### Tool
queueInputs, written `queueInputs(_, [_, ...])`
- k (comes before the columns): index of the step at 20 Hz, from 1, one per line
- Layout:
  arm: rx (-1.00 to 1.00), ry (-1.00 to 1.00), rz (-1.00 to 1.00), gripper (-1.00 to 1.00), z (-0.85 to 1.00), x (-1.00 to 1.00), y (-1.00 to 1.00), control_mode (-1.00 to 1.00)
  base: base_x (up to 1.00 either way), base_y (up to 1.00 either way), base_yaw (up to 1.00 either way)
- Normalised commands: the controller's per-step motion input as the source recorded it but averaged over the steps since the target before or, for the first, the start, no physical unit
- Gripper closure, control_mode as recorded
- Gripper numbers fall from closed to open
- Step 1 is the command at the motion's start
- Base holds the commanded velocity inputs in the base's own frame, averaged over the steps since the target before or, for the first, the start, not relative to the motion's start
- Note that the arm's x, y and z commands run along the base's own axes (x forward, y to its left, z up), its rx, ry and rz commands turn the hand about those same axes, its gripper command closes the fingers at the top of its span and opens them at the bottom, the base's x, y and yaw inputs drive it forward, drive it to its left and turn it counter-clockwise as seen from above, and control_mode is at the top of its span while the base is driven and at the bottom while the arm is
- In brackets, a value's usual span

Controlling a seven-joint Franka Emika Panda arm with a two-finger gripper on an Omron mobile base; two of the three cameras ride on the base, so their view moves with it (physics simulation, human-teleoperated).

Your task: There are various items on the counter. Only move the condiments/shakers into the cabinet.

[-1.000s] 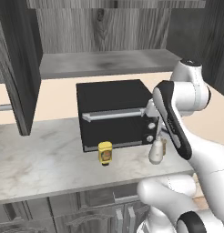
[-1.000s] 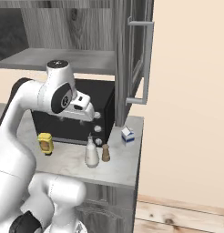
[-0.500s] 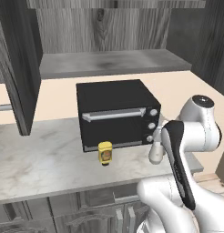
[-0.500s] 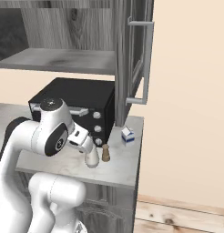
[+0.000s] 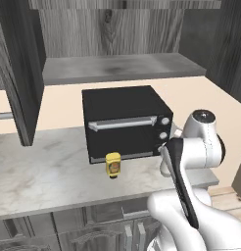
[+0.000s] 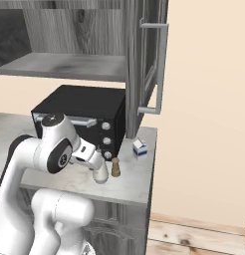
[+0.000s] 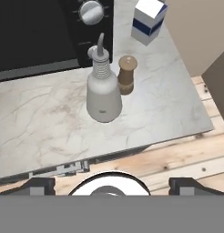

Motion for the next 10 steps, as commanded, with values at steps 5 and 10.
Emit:
queueInputs(5, [-0.04, 0.0, 0.01, -1.0, -0.2, 0.14, 0.0, -1.0, 0.0, 0.0, 0.0])
queueInputs(10, [-0.01, -0.04, 0.14, -1.0, -0.23, 0.05, -0.01, -1.0, 0.0, 0.0, 0.0])
